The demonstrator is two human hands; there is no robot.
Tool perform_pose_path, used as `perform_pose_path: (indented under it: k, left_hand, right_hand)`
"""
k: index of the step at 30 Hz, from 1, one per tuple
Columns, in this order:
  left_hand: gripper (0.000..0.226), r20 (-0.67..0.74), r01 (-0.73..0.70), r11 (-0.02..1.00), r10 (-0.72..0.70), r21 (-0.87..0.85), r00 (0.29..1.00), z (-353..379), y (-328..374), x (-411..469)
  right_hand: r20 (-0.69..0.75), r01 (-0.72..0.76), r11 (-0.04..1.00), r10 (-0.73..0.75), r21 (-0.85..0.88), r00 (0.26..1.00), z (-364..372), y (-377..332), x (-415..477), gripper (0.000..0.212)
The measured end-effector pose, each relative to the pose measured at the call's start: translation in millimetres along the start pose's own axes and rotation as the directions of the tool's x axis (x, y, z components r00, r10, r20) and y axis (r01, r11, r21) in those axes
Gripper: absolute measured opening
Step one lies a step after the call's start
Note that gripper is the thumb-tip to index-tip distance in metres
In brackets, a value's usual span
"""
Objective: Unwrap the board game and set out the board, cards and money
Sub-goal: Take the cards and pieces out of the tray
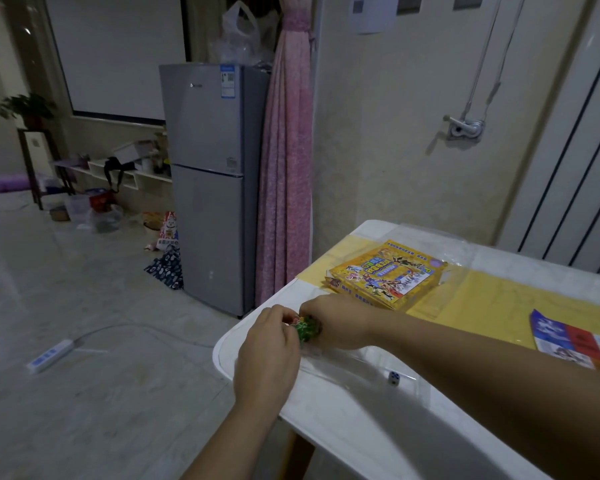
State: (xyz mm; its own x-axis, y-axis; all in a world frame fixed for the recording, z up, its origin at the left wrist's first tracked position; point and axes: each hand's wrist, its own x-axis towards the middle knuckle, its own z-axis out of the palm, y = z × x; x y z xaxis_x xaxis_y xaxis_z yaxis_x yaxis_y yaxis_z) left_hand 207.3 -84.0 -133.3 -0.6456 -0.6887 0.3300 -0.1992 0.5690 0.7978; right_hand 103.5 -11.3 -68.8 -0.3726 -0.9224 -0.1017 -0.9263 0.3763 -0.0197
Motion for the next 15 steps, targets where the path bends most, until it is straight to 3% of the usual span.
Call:
perform_pose_path:
  k: [4, 8, 15]
  left_hand:
    - [0.015, -0.007, -0.01, 1.0, 0.01, -0.004, 1.0, 0.4, 0.6, -0.7]
    - [0.009, 0.003, -0.016, 1.0, 0.016, -0.015, 1.0, 0.2, 0.9, -1.3]
    - [0.015, 0.042, 0.035, 0.995, -0.031, -0.09, 0.999, -3.6, 5.1, -1.4]
  right_hand:
    - [-0.082, 0.021, 0.999, -0.018, 0.039, 0.996, 3.8, 1.9, -5.6, 0.009]
    - [-0.159, 0.024, 0.997, -0.013, 0.067, 0.987, 6.5, 3.9, -13.1, 0.025]
    - [-0.168, 0.055, 0.993, -0.037, 0.105, 0.985, 7.3, 9.0, -16.3, 0.024]
